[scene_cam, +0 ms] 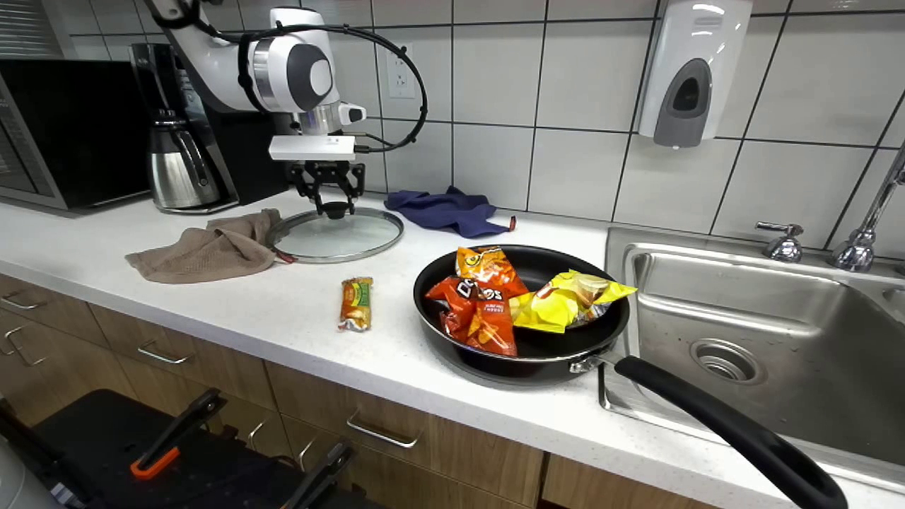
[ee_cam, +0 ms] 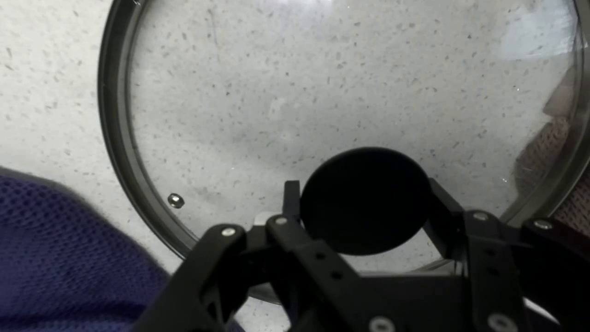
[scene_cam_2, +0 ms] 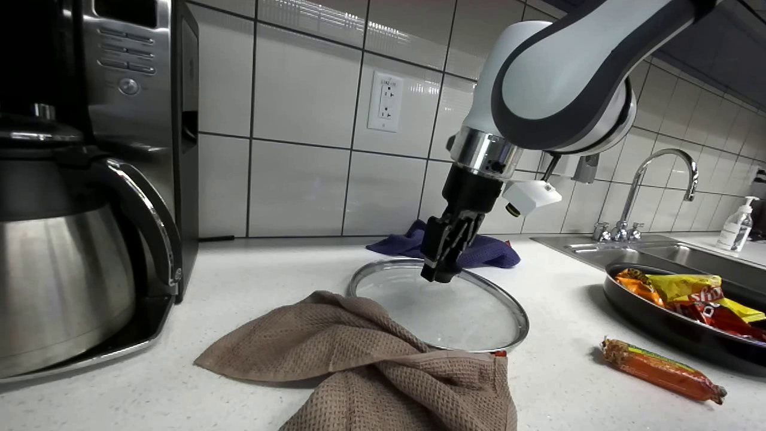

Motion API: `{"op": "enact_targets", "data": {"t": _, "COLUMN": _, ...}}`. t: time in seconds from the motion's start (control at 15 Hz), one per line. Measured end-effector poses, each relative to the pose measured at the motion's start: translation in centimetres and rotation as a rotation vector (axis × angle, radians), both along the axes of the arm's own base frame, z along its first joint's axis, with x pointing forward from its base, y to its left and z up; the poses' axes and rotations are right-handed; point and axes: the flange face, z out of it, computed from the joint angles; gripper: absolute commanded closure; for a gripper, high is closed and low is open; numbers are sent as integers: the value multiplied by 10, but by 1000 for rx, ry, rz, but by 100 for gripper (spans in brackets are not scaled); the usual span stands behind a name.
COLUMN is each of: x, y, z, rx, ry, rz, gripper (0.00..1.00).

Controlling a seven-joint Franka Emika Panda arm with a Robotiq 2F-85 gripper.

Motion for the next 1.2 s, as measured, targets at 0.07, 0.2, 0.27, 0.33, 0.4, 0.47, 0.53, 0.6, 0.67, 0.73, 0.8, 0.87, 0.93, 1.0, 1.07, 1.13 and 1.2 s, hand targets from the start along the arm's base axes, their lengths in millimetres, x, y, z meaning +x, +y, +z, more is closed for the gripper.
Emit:
{"op": "enact_targets", "data": {"t": 0.07, "x": 0, "y": 0, "z": 0, "rx": 0, "ry": 0, "rz": 0, "gripper": 61}}
{"op": "enact_targets", "data": {"t": 0.2, "x": 0, "y": 0, "z": 1, "rx": 0, "ry": -1, "rz": 0, "gripper": 61}}
{"op": "enact_targets", "data": {"t": 0.27, "x": 0, "y": 0, "z": 3, "rx": 0, "ry": -4, "rz": -1, "gripper": 61}}
{"op": "enact_targets", "data": {"t": 0.33, "x": 1, "y": -1, "z": 6, "rx": 1, "ry": -9, "rz": -2, "gripper": 61}}
{"op": "enact_targets", "data": {"t": 0.4, "x": 2, "y": -2, "z": 10, "rx": 2, "ry": -17, "rz": -3, "gripper": 61}}
{"op": "enact_targets", "data": {"t": 0.47, "x": 2, "y": -3, "z": 16, "rx": 3, "ry": -26, "rz": -6, "gripper": 61}}
{"op": "enact_targets", "data": {"t": 0.53, "x": 3, "y": -5, "z": 23, "rx": 4, "ry": -37, "rz": -10, "gripper": 61}}
{"op": "enact_targets", "data": {"t": 0.6, "x": 4, "y": -8, "z": 31, "rx": 5, "ry": -47, "rz": -14, "gripper": 61}}
{"op": "enact_targets", "data": {"t": 0.67, "x": 5, "y": -11, "z": 39, "rx": 5, "ry": -56, "rz": -19, "gripper": 61}}
{"op": "enact_targets", "data": {"t": 0.73, "x": 6, "y": -14, "z": 46, "rx": 4, "ry": -63, "rz": -25, "gripper": 61}}
{"op": "enact_targets", "data": {"t": 0.8, "x": 6, "y": -19, "z": 53, "rx": 2, "ry": -68, "rz": -31, "gripper": 61}}
{"op": "enact_targets", "data": {"t": 0.87, "x": 6, "y": -23, "z": 59, "rx": -1, "ry": -69, "rz": -38, "gripper": 61}}
{"op": "enact_targets", "data": {"t": 0.93, "x": 6, "y": -28, "z": 65, "rx": -5, "ry": -68, "rz": -46, "gripper": 61}}
{"op": "enact_targets", "data": {"t": 1.0, "x": 6, "y": -34, "z": 70, "rx": -9, "ry": -65, "rz": -55, "gripper": 61}}
{"op": "enact_targets", "data": {"t": 1.07, "x": 6, "y": -41, "z": 75, "rx": -14, "ry": -59, "rz": -66, "gripper": 61}}
{"op": "enact_targets", "data": {"t": 1.13, "x": 6, "y": -49, "z": 79, "rx": -19, "ry": -53, "rz": -79, "gripper": 61}}
{"op": "enact_targets", "data": {"t": 1.2, "x": 6, "y": -57, "z": 83, "rx": -24, "ry": -45, "rz": -92, "gripper": 61}}
